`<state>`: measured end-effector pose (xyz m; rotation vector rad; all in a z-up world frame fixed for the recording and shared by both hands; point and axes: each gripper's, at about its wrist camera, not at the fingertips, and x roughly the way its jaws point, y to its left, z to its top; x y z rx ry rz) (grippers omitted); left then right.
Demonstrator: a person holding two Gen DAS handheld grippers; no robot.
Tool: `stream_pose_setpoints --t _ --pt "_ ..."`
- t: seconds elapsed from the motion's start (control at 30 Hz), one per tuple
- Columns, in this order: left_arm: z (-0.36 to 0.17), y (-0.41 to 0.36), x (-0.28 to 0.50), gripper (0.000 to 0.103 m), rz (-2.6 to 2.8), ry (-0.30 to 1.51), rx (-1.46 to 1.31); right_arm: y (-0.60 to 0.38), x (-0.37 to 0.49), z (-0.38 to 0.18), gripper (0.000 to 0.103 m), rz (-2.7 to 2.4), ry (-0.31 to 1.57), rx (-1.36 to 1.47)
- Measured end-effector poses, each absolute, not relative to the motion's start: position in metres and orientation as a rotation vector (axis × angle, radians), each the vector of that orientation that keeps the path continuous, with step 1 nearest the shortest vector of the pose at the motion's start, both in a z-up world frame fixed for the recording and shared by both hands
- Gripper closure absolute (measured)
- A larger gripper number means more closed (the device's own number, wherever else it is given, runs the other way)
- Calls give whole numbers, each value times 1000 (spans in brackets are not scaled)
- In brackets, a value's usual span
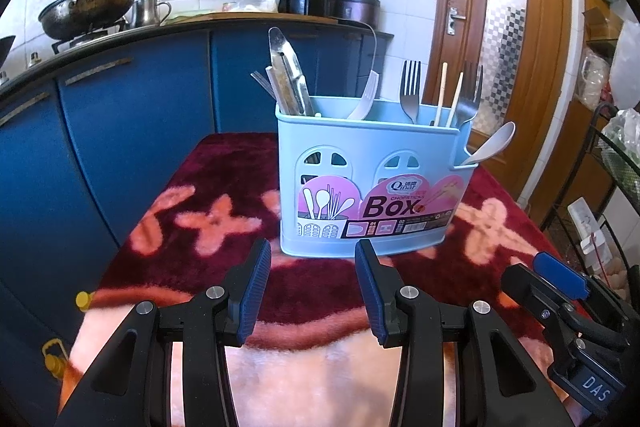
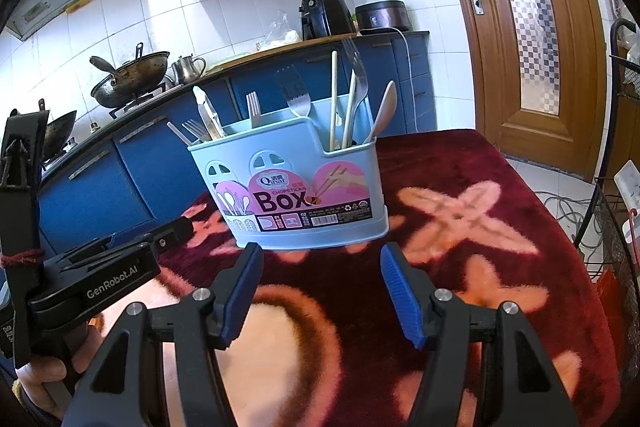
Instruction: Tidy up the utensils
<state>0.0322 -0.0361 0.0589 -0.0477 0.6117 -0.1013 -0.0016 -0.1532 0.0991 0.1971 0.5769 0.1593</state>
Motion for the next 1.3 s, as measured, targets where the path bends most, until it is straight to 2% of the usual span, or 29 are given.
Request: stream_pose_setpoints --t 1.3 --pt "65 -36 26 58 -101 604 -54 -151 -3 107 39 167 570 185"
